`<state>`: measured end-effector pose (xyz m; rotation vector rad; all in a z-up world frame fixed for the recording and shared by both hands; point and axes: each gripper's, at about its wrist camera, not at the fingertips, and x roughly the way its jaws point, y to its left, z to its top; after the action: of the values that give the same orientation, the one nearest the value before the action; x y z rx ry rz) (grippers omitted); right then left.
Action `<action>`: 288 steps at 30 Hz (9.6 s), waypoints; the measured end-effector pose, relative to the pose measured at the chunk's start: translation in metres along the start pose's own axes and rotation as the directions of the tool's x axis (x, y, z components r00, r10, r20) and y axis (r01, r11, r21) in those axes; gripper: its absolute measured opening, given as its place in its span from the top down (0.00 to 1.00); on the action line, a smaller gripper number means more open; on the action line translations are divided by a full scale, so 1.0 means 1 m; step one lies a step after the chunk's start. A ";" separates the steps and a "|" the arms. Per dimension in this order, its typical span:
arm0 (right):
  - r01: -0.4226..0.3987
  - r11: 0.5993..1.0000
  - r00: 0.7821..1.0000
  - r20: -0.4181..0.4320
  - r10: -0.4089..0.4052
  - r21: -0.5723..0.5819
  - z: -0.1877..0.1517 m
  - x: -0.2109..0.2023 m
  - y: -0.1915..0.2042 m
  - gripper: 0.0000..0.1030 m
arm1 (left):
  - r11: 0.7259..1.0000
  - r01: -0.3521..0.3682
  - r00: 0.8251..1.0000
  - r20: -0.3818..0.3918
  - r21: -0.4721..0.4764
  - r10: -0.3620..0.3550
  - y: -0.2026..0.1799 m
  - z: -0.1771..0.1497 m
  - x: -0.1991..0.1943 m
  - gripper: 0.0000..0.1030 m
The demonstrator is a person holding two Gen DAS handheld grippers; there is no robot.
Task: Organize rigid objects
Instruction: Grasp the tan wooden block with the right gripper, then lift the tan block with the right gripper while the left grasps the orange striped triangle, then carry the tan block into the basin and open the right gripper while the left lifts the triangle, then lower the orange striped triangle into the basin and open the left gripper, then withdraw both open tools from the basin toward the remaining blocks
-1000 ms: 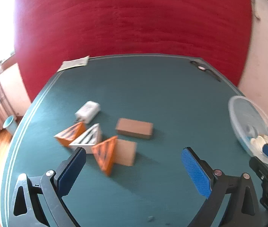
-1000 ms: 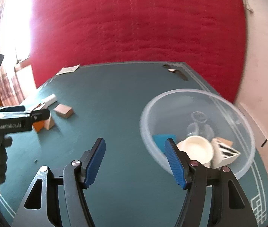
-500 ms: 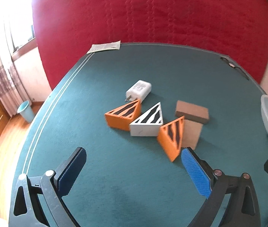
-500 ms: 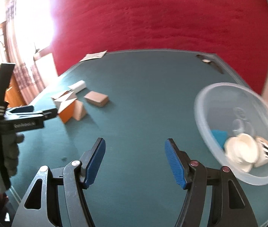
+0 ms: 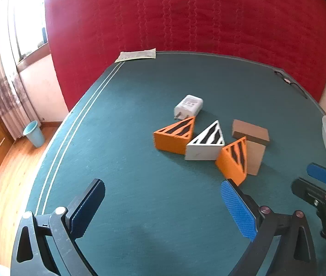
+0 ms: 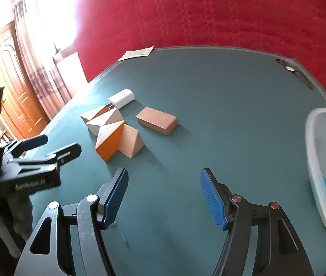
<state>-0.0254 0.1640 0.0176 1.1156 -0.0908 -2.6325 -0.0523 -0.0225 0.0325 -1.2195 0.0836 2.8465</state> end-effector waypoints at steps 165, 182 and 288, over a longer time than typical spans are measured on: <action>0.386 0.785 0.869 0.096 -0.486 0.485 -0.032 -0.117 -0.249 0.60 | 0.934 0.268 0.961 -0.002 0.234 -0.275 -0.173 0.005 -0.031 0.71; 0.443 0.767 0.812 0.155 -0.563 0.463 -0.039 -0.126 -0.236 0.56 | 0.861 0.317 0.938 0.001 0.397 -0.346 -0.263 0.015 -0.042 0.71; 0.351 0.932 0.902 0.234 -0.364 0.095 -0.045 -0.085 -0.094 0.27 | 0.991 -0.090 0.992 0.080 -0.095 0.098 -0.026 0.038 0.006 0.01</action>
<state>0.0413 0.2800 0.0298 0.8791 -0.0018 -3.1080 -0.0824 0.0059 0.0534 -1.1377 0.0088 3.0106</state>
